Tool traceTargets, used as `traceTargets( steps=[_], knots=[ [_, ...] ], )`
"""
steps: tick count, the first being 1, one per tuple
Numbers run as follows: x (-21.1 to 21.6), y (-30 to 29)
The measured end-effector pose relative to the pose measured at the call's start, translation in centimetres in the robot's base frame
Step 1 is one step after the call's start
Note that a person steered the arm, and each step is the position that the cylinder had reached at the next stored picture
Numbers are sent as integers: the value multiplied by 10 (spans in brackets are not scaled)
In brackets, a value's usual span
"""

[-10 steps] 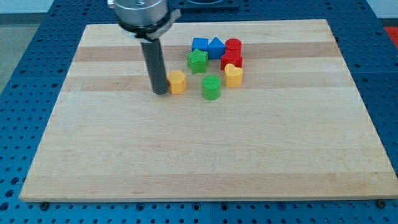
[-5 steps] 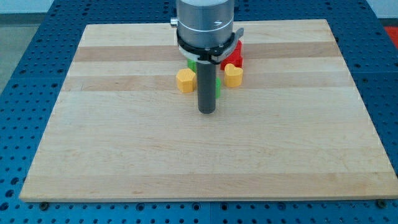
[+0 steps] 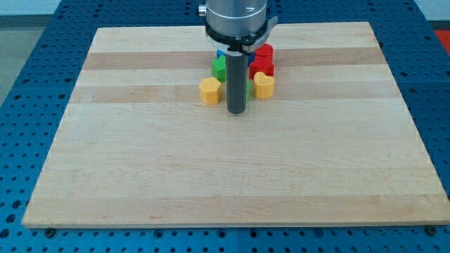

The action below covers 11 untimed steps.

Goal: Push the green circle to the left of the heart

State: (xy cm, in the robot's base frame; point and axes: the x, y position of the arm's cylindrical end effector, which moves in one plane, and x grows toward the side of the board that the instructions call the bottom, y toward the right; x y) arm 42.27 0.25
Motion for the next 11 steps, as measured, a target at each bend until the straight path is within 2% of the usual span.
traceTargets(
  steps=[6,7,9,11],
  knots=[
    [-10,0],
    [2,-2],
    [15,-45],
    [12,-52]
  ],
)
